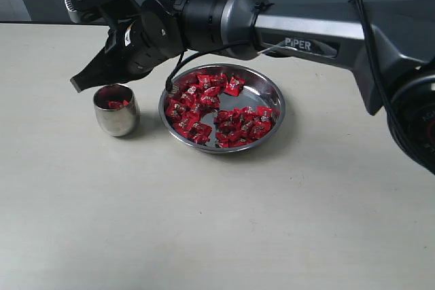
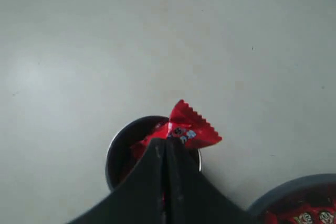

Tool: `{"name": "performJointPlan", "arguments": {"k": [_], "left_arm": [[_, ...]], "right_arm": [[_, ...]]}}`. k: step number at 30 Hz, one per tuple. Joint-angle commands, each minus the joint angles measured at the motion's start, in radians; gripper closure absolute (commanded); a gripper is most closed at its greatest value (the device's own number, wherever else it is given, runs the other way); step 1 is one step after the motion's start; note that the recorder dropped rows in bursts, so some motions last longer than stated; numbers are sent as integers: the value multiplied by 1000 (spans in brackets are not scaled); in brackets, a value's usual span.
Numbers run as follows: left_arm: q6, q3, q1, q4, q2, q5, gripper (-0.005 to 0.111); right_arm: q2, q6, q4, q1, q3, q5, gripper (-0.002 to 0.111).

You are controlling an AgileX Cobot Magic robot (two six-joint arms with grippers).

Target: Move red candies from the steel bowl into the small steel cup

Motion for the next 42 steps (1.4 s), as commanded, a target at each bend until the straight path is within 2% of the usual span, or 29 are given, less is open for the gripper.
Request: {"name": "performJointPlan", "arguments": {"k": [1,9,13,18,25,34,39,42], "left_arm": [[-1,4,1,-10,-5,-4,106],[-1,4,1,-10,-5,-4,106],[-1,4,1,-10,-5,-4,106],[-1,4,1,-10,-5,-4,106],[-1,4,1,-10,-5,-4,106],[-1,4,1,-10,-5,-4,106],[-1,4,1,-10,-5,-4,106],[-1,4,1,-10,-5,-4,106]], "right_arm": [[21,-34,-5,0,-1,19,107],[27,-98,-2,0,-1,27,77],[25,-81,-77,-8,-1,54,75],[25,63,-101,-69,-1,168,75],[27,67,-101,-177,-1,311,75],[78,24,-102,-200,-1,342,75],[107,17,-102,-200,-1,331,62],[125,19,-102,-200,-1,313,61]]}}
